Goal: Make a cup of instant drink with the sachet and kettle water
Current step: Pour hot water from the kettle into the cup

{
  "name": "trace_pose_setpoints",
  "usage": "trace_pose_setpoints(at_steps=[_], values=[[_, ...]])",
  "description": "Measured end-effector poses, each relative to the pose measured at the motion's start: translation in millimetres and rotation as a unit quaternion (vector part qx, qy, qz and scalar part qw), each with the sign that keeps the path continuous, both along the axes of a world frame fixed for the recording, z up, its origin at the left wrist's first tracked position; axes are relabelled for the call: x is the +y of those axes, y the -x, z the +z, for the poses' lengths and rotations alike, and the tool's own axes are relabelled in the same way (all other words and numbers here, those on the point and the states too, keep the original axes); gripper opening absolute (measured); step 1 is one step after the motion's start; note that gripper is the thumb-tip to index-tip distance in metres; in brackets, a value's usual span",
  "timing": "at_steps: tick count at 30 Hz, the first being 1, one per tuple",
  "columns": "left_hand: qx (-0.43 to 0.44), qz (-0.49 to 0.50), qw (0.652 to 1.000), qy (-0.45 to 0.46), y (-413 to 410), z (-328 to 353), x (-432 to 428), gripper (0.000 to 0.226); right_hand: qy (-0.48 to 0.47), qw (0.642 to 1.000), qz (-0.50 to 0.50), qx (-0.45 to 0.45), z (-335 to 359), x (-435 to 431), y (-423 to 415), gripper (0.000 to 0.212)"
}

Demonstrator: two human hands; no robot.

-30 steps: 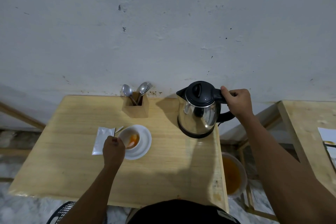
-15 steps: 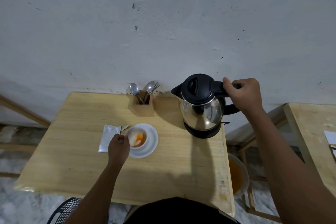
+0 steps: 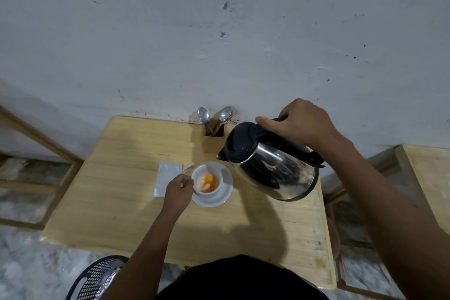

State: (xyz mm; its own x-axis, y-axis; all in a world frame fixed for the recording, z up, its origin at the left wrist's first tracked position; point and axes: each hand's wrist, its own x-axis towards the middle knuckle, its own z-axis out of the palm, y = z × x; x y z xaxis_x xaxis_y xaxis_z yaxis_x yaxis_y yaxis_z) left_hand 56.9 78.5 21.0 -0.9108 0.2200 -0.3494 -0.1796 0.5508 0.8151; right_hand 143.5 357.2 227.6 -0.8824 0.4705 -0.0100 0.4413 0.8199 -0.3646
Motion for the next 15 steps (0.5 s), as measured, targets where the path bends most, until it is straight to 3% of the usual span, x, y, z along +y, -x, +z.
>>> trace_pose_setpoints(at_steps=[8, 15], values=[[0.005, -0.038, 0.999, -0.010, 8.1, -3.4, -5.9, 0.014, 0.002, 0.990, 0.105, -0.093, -1.0, -37.0, 22.6, 0.050], [0.006, -0.061, 0.998, -0.013, 12.3, -6.8, -8.9, 0.013, -0.018, 0.972, 0.166, -0.166, 0.7, -51.8, 41.7, 0.051]])
